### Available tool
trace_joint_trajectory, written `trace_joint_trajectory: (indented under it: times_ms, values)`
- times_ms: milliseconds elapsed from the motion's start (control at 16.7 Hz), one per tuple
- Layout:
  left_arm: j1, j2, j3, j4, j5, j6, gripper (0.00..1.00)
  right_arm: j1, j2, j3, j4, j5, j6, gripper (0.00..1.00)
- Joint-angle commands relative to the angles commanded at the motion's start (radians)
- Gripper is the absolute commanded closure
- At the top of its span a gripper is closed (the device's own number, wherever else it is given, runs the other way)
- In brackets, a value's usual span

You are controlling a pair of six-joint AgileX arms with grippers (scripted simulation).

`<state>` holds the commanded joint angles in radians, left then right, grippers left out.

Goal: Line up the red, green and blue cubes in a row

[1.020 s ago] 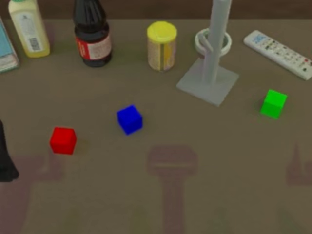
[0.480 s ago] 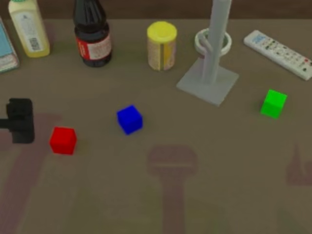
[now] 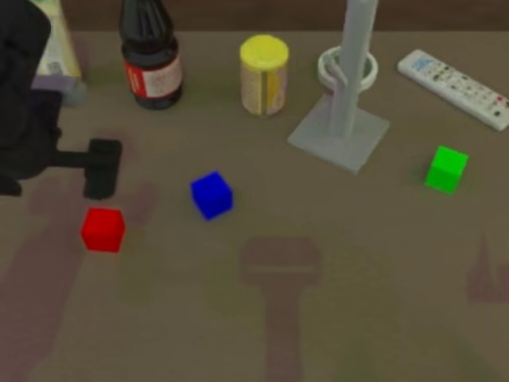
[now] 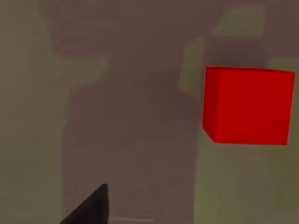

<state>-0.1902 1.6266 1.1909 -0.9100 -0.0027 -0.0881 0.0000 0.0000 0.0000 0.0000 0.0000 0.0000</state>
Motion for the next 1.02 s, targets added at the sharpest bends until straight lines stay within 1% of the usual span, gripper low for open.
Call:
trace_joint_trajectory:
  times_ms: [240, 480, 840, 1020]
  values:
    - [-0.027, 0.228, 0.176, -0.121, 0.002, -0.014, 0.00, 0.000, 0.000, 0.000, 0.000, 0.000, 0.000, 0.00]
    - [-0.037, 0.305, 0.244, -0.164, 0.004, -0.019, 0.00, 0.000, 0.000, 0.000, 0.000, 0.000, 0.000, 0.00]
    - [-0.033, 0.311, 0.229, -0.146, 0.004, -0.017, 0.00, 0.000, 0.000, 0.000, 0.000, 0.000, 0.000, 0.00]
    - [-0.034, 0.354, 0.172, -0.044, 0.004, -0.015, 0.00, 0.000, 0.000, 0.000, 0.000, 0.000, 0.000, 0.00]
